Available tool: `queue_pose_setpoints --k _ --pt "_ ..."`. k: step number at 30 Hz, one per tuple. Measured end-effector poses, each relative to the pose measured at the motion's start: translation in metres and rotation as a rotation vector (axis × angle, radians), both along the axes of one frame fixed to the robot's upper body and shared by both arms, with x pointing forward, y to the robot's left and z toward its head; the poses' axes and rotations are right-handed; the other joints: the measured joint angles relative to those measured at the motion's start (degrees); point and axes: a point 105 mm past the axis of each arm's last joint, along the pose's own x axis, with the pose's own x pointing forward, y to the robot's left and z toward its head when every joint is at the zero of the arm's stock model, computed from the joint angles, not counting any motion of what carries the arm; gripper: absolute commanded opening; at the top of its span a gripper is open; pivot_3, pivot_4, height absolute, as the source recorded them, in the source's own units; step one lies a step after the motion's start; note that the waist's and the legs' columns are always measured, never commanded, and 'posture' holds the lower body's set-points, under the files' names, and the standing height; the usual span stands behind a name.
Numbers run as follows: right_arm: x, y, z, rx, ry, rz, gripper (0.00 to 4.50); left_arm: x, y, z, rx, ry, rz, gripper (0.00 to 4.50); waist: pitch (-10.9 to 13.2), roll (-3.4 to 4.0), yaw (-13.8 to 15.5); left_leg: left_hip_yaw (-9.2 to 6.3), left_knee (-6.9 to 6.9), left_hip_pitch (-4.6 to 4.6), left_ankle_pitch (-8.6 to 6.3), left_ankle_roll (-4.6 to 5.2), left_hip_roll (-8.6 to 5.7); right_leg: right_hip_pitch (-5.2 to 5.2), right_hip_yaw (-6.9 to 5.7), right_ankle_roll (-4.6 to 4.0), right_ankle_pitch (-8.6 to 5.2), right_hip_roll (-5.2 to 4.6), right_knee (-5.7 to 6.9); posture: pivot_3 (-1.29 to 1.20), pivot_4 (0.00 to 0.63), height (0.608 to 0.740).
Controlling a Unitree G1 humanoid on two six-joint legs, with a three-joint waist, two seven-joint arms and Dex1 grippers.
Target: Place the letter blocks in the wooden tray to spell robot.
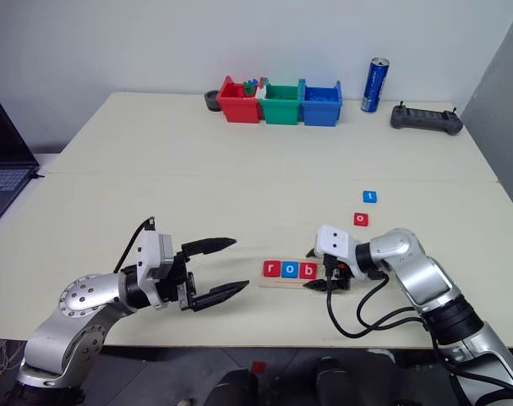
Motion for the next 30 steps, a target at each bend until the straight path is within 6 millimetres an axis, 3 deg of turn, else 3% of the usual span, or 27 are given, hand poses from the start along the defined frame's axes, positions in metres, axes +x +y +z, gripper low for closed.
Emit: queue_pose_setpoints --k 7,13,15,18,22,27,30 --pt "0.012 -0.010 0.050 0.155 -0.030 -0.170 4.48 0.000 -0.001 0.001 0.000 -0.003 -0.005 4.50 0.00 0.00 0.09 -0.02 0.00 -0.02 0.00 0.00 0.00 0.00 -0.02 0.00 0.00 0.00 0.00 0.00 0.150 0.740" --pt "0.048 -0.036 0.080 0.322 -0.207 -0.648 4.48 0.001 -0.002 0.001 0.000 -0.003 -0.008 4.50 0.00 0.00 0.04 0.00 -0.04 -0.02 0.00 -0.01 0.00 -0.03 0.00 0.00 0.00 0.01 0.01 0.00 0.150 0.740" --pt "0.055 -0.048 0.075 0.332 -0.253 -0.819 4.48 0.003 -0.002 0.001 -0.001 -0.005 -0.006 4.50 0.00 0.00 0.05 0.01 -0.04 -0.03 0.00 -0.01 -0.01 -0.03 0.02 0.00 0.00 0.01 0.01 0.00 0.150 0.740" --pt "0.060 -0.067 0.051 0.297 -0.277 -1.092 4.48 0.008 0.000 0.002 -0.001 -0.005 -0.001 4.50 0.00 0.01 0.01 0.05 -0.05 -0.05 0.01 -0.01 -0.01 -0.08 0.06 0.00 0.00 0.00 0.01 0.00 0.150 0.740" --pt "0.064 -0.067 0.039 0.301 -0.268 -1.220 4.48 0.013 0.000 0.007 0.001 -0.020 -0.014 4.50 0.00 0.02 -0.16 0.07 -0.06 -0.01 0.01 -0.01 0.02 -0.09 0.06 -0.01 0.00 0.04 0.04 0.00 0.150 0.740" --pt "0.070 -0.071 0.011 0.285 -0.167 -1.347 4.48 0.014 0.000 0.009 0.009 -0.028 -0.020 4.50 0.01 0.04 -0.22 0.07 -0.07 -0.02 0.01 -0.01 0.02 -0.09 0.08 -0.01 0.00 0.06 0.03 0.00 0.150 0.740" --pt "0.074 -0.074 0.007 0.299 -0.145 -1.390 4.48 0.014 0.001 0.009 0.013 -0.025 -0.020 4.50 0.01 0.04 -0.23 0.07 -0.08 -0.01 0.00 0.00 0.03 -0.09 0.07 -0.01 0.00 0.06 0.03 0.00 0.150 0.740"
